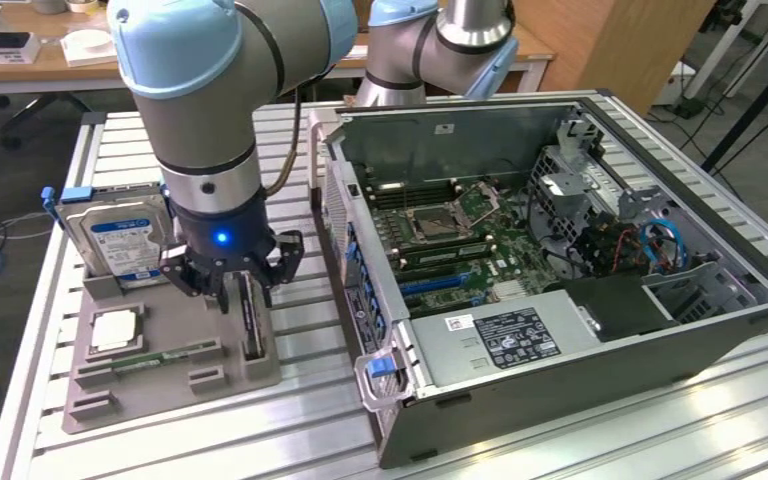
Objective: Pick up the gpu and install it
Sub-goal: 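Pick up the gpu and move the gpu toward the slot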
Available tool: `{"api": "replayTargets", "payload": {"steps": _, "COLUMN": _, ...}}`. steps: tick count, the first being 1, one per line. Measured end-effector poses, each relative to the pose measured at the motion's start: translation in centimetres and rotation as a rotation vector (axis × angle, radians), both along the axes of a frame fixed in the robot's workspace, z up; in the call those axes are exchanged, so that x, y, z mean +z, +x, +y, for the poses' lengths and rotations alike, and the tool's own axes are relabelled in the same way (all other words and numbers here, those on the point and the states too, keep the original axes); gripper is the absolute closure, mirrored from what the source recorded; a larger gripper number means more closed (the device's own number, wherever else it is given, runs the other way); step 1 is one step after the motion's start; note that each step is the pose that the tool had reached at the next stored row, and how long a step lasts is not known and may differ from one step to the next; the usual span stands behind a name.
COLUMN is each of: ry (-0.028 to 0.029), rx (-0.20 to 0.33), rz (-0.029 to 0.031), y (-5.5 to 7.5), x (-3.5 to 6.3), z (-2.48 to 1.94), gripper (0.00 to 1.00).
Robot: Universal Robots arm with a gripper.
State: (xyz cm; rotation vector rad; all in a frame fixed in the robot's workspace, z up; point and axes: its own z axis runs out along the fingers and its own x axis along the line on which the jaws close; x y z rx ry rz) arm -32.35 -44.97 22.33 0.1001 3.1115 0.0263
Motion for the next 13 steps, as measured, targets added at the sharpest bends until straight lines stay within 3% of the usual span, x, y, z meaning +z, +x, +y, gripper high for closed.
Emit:
{"api": "replayTargets", "payload": {"steps": 3, "ry": 0.0000, "rx": 0.000, "rz": 0.0000, "y": 0.00, "x": 0.00, "z": 0.00, "gripper": 0.48}}
{"api": "replayTargets", "payload": {"steps": 4, "ry": 0.0000, "rx": 0.000, "rz": 0.0000, "y": 0.00, "x": 0.00, "z": 0.00, "gripper": 0.55}}
{"api": "replayTargets", "payload": {"steps": 6, "ry": 0.0000, "rx": 0.000, "rz": 0.0000, "y": 0.00, "x": 0.00, "z": 0.00, "gripper": 0.55}}
{"api": "replayTargets", "payload": {"steps": 7, "ry": 0.0000, "rx": 0.000, "rz": 0.0001, "y": 0.00, "x": 0.00, "z": 0.00, "gripper": 0.61}}
{"api": "replayTargets", "payload": {"steps": 9, "ry": 0.0000, "rx": 0.000, "rz": 0.0001, "y": 0.00, "x": 0.00, "z": 0.00, "gripper": 0.61}}
{"api": "replayTargets", "payload": {"steps": 10, "ry": 0.0000, "rx": 0.000, "rz": 0.0001, "y": 0.00, "x": 0.00, "z": 0.00, "gripper": 0.73}}
{"api": "replayTargets", "payload": {"steps": 13, "ry": -0.0001, "rx": 0.000, "rz": 0.0001, "y": 0.00, "x": 0.00, "z": 0.00, "gripper": 0.73}}
